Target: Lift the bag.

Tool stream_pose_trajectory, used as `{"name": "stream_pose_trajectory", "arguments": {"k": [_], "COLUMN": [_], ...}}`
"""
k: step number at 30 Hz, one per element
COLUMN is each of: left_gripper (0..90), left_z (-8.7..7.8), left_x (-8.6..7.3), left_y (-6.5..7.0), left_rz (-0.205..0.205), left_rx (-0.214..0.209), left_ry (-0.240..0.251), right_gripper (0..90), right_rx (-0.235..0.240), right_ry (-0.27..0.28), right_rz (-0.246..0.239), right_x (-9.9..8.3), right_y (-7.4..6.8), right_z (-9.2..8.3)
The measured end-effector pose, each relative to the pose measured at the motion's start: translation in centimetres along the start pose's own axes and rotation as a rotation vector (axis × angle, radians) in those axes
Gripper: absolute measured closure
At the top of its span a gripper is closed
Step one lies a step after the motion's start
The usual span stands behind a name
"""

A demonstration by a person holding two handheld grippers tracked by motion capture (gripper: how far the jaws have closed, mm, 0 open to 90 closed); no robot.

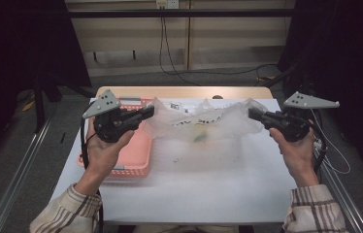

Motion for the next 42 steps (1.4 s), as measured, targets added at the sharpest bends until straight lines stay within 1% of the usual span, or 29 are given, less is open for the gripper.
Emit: {"name": "stream_pose_trajectory", "arguments": {"k": [1, 3, 5, 6, 7, 9, 10, 13, 16, 21, 22, 24, 26, 28, 30, 32, 34, 36, 39, 40, 41, 42], "left_gripper": [90.0, 90.0, 90.0, 90.0, 90.0, 90.0, 90.0, 90.0, 90.0, 90.0, 90.0, 90.0, 90.0, 90.0, 90.0, 90.0, 90.0, 90.0, 90.0, 90.0, 90.0, 90.0], "left_z": [0.1, 0.5, 0.6, 0.7, 0.7, 0.6, 0.6, 0.2, -0.1, -0.1, -0.1, 0.1, 0.2, 0.3, 0.3, 0.2, 0.0, 0.0, 0.1, 0.2, 0.3, 0.5], "left_x": [0.3, 1.1, 2.0, 2.6, 3.0, 3.8, 4.4, 5.7, 7.0, 8.9, 9.3, 9.9, 10.3, 10.8, 11.1, 11.4, 11.8, 11.9, 11.4, 11.0, 10.6, 10.2], "left_y": [-0.1, -0.2, -0.2, -0.2, -0.3, -0.6, -0.9, -1.5, -2.0, -2.9, -3.0, -3.3, -3.6, -3.8, -3.8, -3.6, -3.6, -3.7, -4.0, -4.1, -4.3, -4.5], "left_rz": [0.005, 0.001, 0.007, 0.020, 0.024, 0.016, 0.016, 0.033, 0.038, 0.040, 0.039, 0.043, 0.034, 0.028, 0.021, 0.025, 0.025, 0.023, 0.012, 0.015, 0.023, 0.033], "left_rx": [0.000, 0.006, 0.011, 0.017, 0.020, 0.025, 0.036, 0.057, 0.075, 0.106, 0.107, 0.118, 0.121, 0.116, 0.109, 0.107, 0.112, 0.110, 0.118, 0.123, 0.131, 0.143], "left_ry": [-0.001, 0.019, 0.034, 0.038, 0.040, 0.043, 0.046, 0.069, 0.094, 0.110, 0.115, 0.111, 0.117, 0.117, 0.114, 0.123, 0.133, 0.136, 0.127, 0.122, 0.113, 0.098], "right_gripper": [90.0, 90.0, 90.0, 90.0, 90.0, 90.0, 90.0, 90.0, 90.0, 90.0, 90.0, 90.0, 90.0, 90.0, 90.0, 90.0, 90.0, 90.0, 90.0, 90.0, 90.0, 90.0], "right_rx": [0.000, -0.003, -0.007, -0.010, -0.013, -0.013, -0.015, -0.025, -0.040, -0.071, -0.076, -0.086, -0.108, -0.118, -0.116, -0.118, -0.112, -0.116, -0.123, -0.126, -0.131, -0.140], "right_ry": [0.011, 0.028, 0.044, 0.050, 0.063, 0.085, 0.092, 0.122, 0.145, 0.152, 0.154, 0.157, 0.148, 0.144, 0.142, 0.145, 0.169, 0.164, 0.162, 0.160, 0.154, 0.140], "right_rz": [-0.002, -0.003, -0.010, -0.015, -0.020, -0.026, -0.028, -0.043, -0.052, -0.048, -0.050, -0.048, -0.053, -0.052, -0.055, -0.059, -0.059, -0.068, -0.057, -0.047, -0.047, -0.041], "right_x": [0.5, 1.5, 2.5, 2.9, 3.6, 4.8, 5.2, 7.3, 9.0, 11.1, 11.5, 12.2, 12.8, 13.3, 13.7, 14.1, 14.5, 14.7, 14.4, 14.1, 13.8, 13.3], "right_y": [0.1, 0.3, 0.4, 0.4, 0.4, 0.6, 0.6, 0.8, 1.2, 2.3, 2.4, 2.7, 3.2, 3.5, 3.5, 3.5, 3.3, 3.3, 3.7, 3.9, 4.1, 4.4], "right_z": [0.1, 0.3, 0.5, 0.6, 0.6, 0.6, 0.6, 0.4, 0.3, 0.6, 0.6, 0.7, 0.9, 1.1, 1.3, 1.3, 1.1, 1.1, 1.1, 1.1, 1.2, 1.4]}}
Point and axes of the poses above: each handheld gripper's, and its own axes: z roughly forward along the jaws, x roughly out of its top, y roughly to its right, the point moved 5 cm from there along z, roughly forward along the jaws, and after that the axes turned 8 degrees about y, right-handed, at the moved point
